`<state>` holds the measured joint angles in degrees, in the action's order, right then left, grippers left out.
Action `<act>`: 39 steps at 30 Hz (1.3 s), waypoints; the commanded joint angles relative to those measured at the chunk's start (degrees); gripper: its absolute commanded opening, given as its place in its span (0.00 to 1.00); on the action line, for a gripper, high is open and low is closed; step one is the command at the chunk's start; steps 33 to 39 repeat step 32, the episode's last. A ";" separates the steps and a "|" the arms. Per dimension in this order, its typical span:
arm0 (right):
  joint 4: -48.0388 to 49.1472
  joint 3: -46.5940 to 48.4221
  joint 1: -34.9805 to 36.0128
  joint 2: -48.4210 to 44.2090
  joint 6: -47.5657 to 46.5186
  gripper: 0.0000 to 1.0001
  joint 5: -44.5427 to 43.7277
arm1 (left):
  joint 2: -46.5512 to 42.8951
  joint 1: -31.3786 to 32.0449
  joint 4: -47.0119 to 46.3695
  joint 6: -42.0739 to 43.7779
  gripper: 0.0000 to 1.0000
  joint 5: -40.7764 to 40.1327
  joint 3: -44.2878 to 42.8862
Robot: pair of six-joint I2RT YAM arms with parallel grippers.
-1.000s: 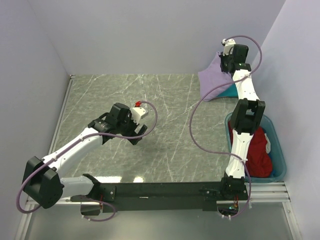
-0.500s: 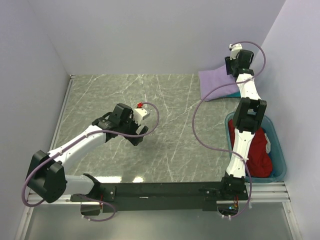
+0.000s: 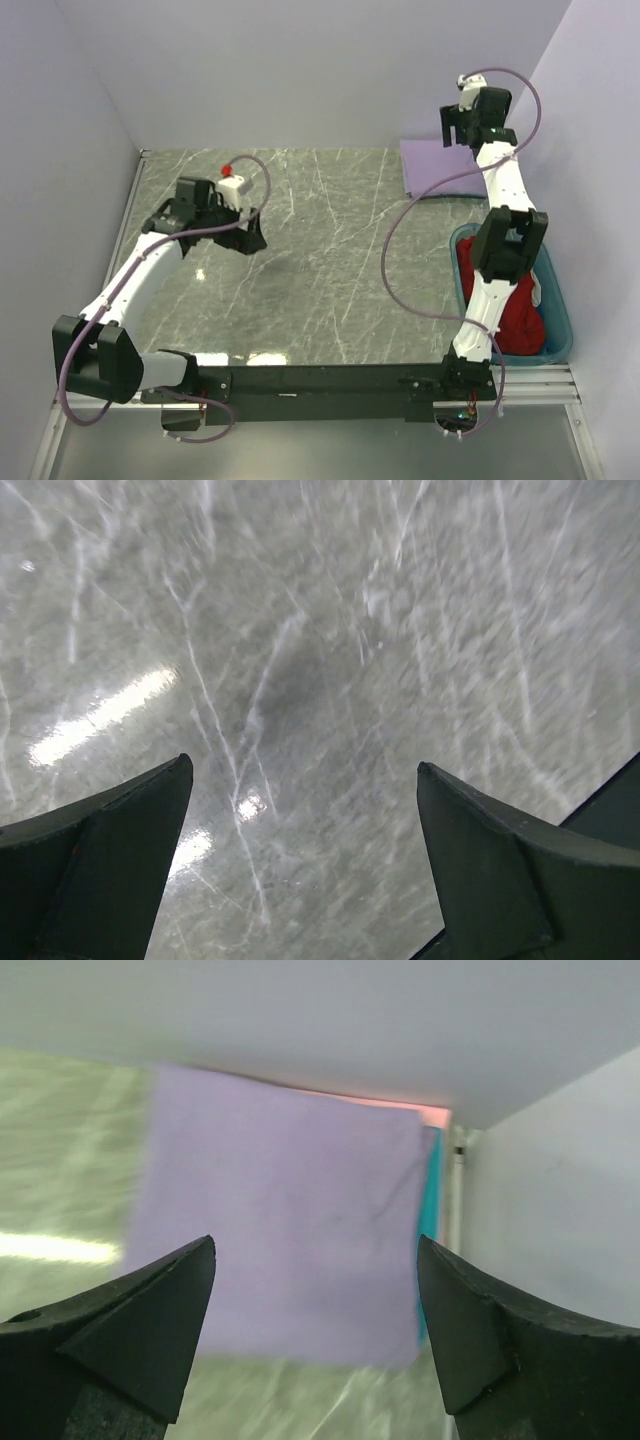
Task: Fold and stack the t-shirts
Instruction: Reset both grippers
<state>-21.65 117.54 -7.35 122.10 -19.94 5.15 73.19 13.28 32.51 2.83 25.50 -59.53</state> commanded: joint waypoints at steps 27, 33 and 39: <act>-13.07 -65.24 18.69 -67.69 16.78 0.93 15.24 | -14.91 -9.59 3.44 -5.99 0.99 -4.31 7.58; -12.72 -66.99 18.52 -70.59 17.13 0.93 15.68 | -16.58 -9.50 2.99 -5.91 1.00 -5.72 7.85; -12.72 -66.99 18.52 -70.59 17.13 0.93 15.68 | -16.58 -9.50 2.99 -5.91 1.00 -5.72 7.85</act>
